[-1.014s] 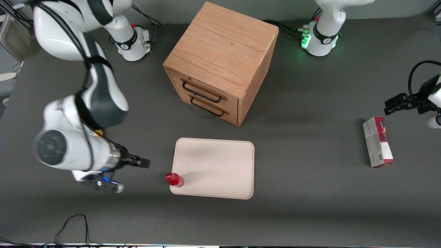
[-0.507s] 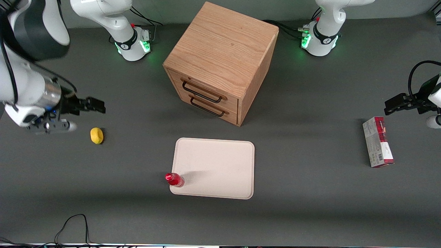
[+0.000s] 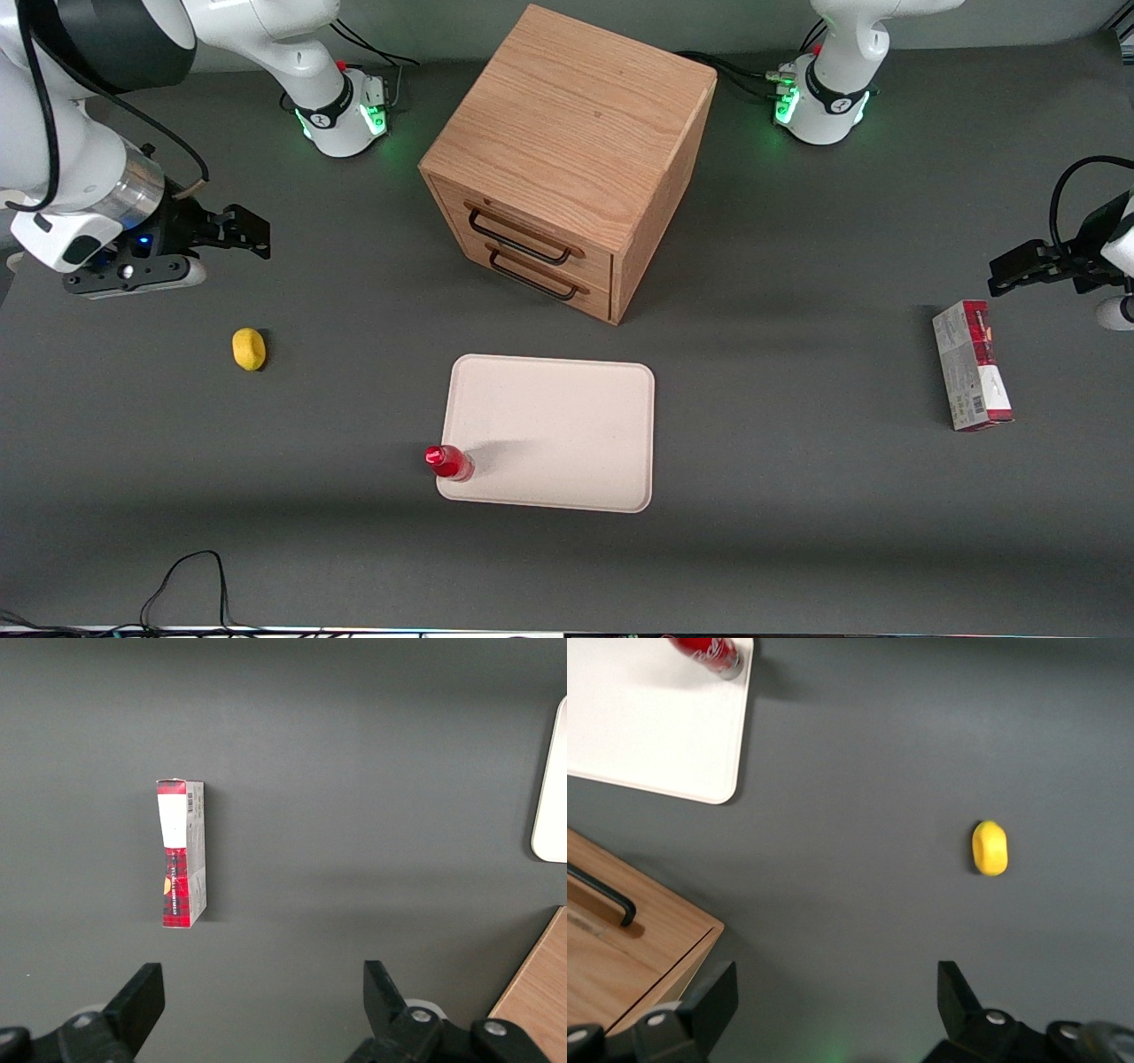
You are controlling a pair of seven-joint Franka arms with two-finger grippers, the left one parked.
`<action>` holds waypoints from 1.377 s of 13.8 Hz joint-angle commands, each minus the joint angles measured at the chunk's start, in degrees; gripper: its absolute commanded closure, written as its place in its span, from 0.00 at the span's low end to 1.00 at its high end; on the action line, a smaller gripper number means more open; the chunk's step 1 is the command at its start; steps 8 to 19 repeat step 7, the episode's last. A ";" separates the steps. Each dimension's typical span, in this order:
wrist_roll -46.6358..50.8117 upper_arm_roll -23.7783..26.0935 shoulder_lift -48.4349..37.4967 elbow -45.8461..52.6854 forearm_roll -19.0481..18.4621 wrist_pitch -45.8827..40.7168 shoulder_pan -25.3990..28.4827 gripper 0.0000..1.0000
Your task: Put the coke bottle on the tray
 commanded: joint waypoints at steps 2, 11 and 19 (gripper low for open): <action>-6.63 -0.41 -1.83 -1.13 1.22 0.25 -2.32 0.00; -6.81 0.12 -0.25 1.60 2.71 -2.22 -3.38 0.00; -6.81 0.12 -0.25 1.60 2.71 -2.22 -3.38 0.00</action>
